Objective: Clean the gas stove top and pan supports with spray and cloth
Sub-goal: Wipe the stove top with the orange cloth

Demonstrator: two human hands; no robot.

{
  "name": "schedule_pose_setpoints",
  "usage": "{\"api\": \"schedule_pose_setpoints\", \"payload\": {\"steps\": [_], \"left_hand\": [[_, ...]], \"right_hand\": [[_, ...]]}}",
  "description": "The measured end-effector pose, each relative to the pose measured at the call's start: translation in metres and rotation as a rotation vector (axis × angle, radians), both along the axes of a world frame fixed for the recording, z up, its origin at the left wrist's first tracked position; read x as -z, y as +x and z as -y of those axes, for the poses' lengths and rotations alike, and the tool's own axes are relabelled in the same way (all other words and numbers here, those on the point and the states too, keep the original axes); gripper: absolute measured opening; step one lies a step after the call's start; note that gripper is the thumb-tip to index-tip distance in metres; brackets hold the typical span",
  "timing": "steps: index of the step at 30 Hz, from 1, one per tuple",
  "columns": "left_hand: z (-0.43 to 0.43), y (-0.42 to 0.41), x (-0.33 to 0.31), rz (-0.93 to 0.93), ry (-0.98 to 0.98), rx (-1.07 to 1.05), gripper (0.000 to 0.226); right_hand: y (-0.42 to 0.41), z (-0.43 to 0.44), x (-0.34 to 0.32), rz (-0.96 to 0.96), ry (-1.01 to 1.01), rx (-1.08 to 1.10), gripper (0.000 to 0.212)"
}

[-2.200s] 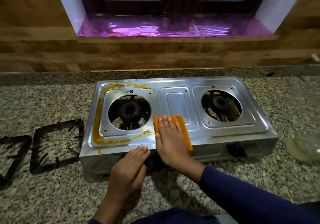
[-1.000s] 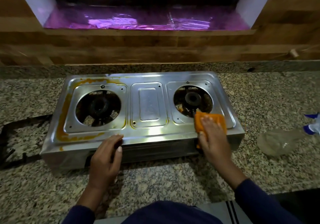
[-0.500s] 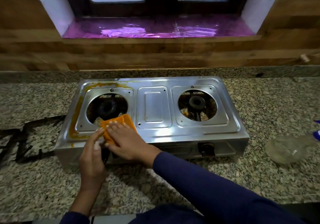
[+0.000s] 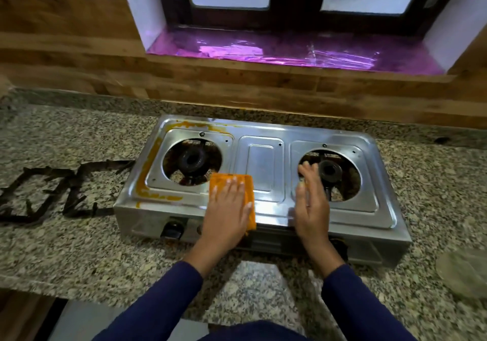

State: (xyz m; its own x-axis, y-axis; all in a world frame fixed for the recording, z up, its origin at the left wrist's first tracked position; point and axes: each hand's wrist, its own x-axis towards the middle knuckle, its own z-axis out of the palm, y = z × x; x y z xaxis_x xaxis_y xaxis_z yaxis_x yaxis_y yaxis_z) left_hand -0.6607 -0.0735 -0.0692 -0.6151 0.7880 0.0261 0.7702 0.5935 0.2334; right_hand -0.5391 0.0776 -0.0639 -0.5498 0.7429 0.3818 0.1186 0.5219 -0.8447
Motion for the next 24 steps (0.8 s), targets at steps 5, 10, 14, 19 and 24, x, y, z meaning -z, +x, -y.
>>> {"api": "schedule_pose_setpoints", "payload": {"steps": [5,10,14,19,24], "left_hand": [[-0.060,0.036,0.000,0.000,-0.020,0.283,0.067],[-0.124,0.041,0.005,0.027,-0.019,0.314,0.067],[-0.125,0.005,0.007,-0.014,-0.034,0.140,0.061],[-0.053,-0.038,0.011,-0.058,-0.054,-0.130,0.066],[-0.006,-0.023,0.004,-0.028,-0.105,-0.205,0.074]], "right_hand": [[0.018,-0.026,0.003,-0.107,-0.063,0.180,0.038],[0.024,-0.034,0.010,-0.133,-0.071,0.218,0.043],[0.023,-0.033,0.013,-0.107,-0.064,0.170,0.040],[0.022,-0.030,0.008,-0.110,-0.065,0.115,0.036],[0.023,-0.028,0.007,-0.085,-0.072,0.092,0.037]]}}
